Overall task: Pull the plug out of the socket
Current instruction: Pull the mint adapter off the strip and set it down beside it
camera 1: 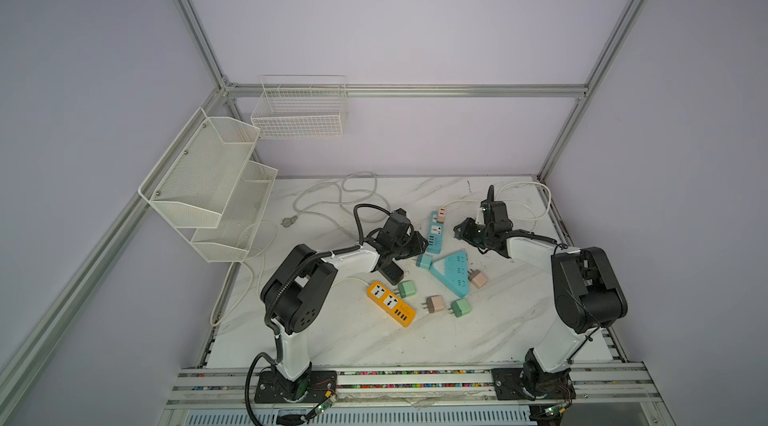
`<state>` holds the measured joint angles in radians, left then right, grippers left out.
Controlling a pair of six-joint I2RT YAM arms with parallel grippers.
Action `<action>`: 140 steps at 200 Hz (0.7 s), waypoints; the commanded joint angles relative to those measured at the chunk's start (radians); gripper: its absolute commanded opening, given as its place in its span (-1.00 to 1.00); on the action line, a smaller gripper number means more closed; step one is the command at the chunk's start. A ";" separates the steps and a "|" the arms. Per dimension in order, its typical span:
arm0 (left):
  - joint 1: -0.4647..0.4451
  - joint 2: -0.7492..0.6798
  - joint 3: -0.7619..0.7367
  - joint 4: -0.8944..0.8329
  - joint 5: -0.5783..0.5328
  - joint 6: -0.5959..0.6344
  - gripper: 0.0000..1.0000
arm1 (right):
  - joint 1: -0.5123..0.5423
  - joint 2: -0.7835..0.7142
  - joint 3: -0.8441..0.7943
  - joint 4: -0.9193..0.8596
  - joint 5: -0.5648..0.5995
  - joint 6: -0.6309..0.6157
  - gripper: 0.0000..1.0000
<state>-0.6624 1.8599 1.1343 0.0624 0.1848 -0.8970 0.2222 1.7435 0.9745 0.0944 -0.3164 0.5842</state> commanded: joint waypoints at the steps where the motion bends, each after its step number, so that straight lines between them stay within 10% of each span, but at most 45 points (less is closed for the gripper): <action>1: -0.003 -0.064 -0.050 0.029 -0.018 0.023 -0.30 | -0.008 0.018 0.006 0.051 -0.003 0.014 -0.64; 140: -0.002 -0.074 -0.040 0.007 -0.022 0.033 -0.23 | -0.009 0.080 -0.023 0.022 0.079 0.004 -0.39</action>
<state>-0.6624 1.8229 1.1049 0.0620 0.1707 -0.8944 0.2188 1.8130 0.9619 0.1223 -0.2722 0.5930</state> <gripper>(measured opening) 0.380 0.308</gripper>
